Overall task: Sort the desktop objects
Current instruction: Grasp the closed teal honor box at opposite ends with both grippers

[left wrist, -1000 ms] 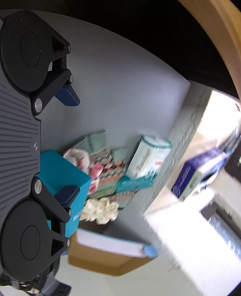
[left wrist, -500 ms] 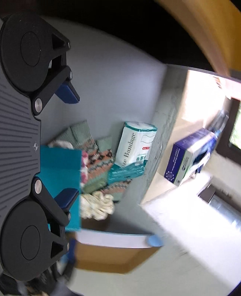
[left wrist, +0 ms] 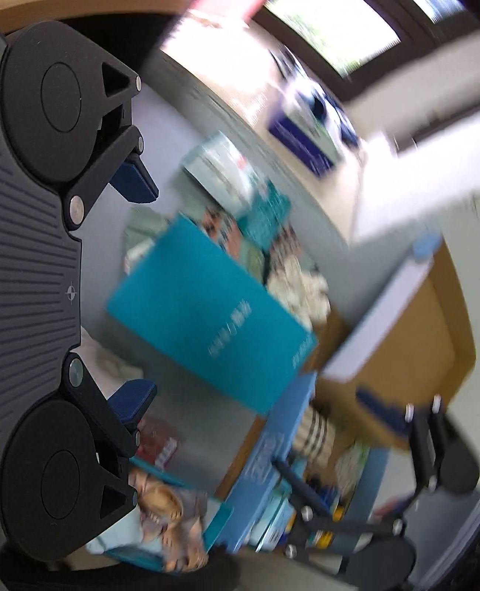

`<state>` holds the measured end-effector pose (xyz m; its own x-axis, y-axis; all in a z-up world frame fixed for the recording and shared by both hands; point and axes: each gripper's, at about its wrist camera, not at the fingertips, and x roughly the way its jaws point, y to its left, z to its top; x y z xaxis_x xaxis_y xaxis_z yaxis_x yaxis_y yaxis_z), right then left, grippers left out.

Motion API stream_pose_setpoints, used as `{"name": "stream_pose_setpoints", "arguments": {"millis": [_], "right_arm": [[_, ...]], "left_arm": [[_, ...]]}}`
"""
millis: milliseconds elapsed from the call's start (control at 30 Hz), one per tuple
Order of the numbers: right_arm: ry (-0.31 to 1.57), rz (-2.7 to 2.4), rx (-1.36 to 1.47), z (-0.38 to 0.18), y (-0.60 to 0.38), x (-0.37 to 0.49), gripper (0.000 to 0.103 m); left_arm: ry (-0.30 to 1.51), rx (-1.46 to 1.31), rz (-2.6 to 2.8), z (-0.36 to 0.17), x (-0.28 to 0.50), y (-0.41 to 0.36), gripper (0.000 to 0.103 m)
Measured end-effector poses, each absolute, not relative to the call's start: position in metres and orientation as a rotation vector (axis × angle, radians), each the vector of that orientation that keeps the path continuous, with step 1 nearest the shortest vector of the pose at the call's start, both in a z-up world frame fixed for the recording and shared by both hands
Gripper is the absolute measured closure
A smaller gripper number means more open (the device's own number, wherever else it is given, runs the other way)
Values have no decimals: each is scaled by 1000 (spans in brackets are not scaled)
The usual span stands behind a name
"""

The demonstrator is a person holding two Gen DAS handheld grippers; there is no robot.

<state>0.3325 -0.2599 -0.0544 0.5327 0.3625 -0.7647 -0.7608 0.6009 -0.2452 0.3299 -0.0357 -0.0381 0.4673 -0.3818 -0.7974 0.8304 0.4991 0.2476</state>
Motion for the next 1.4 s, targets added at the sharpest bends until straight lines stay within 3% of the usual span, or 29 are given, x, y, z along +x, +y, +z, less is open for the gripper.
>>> {"name": "stream_pose_setpoints", "arguments": {"millis": [200,367,800,1400], "right_arm": [[664,773,-861,-41,-236,312,15],[568,847,-849,-43,-243,308,12],[464,963,-740,-70,-279,327,8],[463,1052,-721,-92,-282,360,5]], "left_arm": [[680,690,-927,-43,342,-23,1],[461,639,-998,-55,316,-7,1],[398,447,-1035,-79,333,17,4],[399,496,-1211,-82,352,22,0]]}}
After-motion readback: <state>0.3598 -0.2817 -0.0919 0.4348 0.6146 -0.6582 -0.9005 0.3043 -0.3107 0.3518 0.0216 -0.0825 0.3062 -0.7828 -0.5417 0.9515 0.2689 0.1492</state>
